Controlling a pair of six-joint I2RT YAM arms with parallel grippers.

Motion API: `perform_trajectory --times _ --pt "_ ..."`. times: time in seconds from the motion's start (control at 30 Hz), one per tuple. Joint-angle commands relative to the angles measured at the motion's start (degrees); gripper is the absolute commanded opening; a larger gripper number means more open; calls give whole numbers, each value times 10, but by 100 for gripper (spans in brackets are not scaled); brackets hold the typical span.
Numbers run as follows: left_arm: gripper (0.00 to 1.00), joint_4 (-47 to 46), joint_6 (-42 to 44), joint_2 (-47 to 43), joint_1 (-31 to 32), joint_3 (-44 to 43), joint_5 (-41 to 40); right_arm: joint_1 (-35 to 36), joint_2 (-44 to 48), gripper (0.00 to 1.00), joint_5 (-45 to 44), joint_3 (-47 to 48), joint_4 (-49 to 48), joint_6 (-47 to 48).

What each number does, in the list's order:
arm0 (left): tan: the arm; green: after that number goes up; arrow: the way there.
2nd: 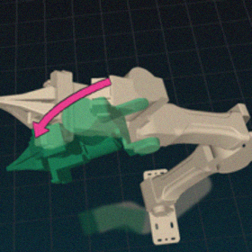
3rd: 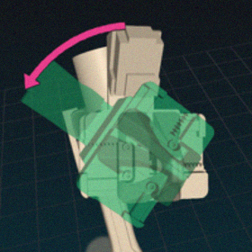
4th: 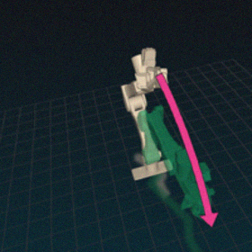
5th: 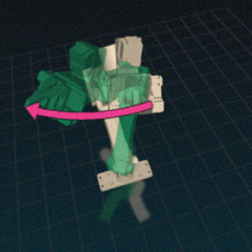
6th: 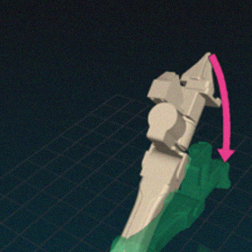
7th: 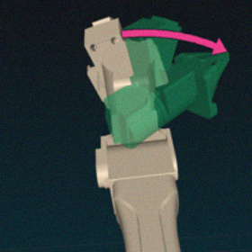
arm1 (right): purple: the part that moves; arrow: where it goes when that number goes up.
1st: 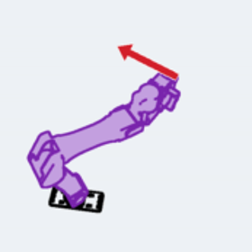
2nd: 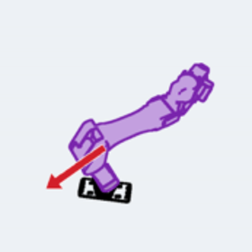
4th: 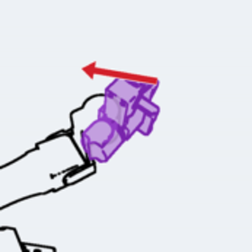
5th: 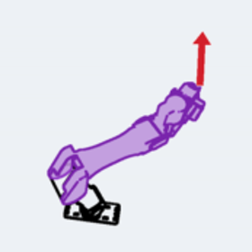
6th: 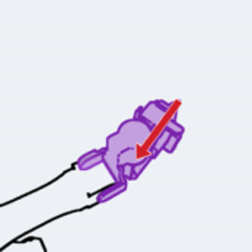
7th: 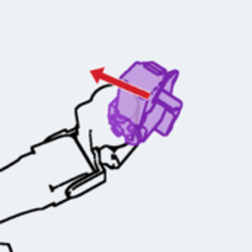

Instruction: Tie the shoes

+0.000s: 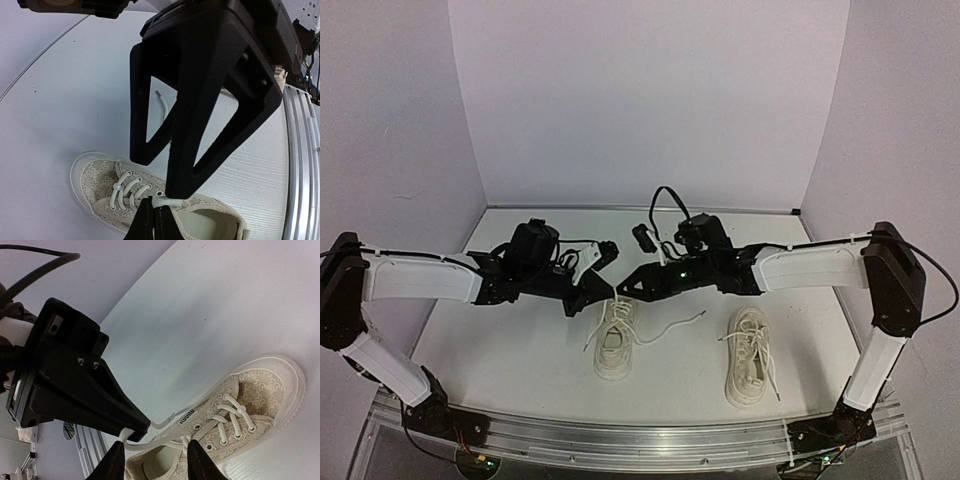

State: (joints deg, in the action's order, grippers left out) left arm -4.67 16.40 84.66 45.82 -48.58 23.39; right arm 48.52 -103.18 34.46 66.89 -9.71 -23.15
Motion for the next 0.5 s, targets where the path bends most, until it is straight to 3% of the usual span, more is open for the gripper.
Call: perform_trajectory --times 0.0,0.33,0.47 --pt "0 -27 -3 8 5 -2 1 5 -12 40 25 15 -53 -21" --pt "0 -31 0 10 8 -1 -3 7 -31 31 23 18 -48 -31" --pt "0 -33 0 12 7 -1 -3 6 -32 19 24 18 -45 -30"
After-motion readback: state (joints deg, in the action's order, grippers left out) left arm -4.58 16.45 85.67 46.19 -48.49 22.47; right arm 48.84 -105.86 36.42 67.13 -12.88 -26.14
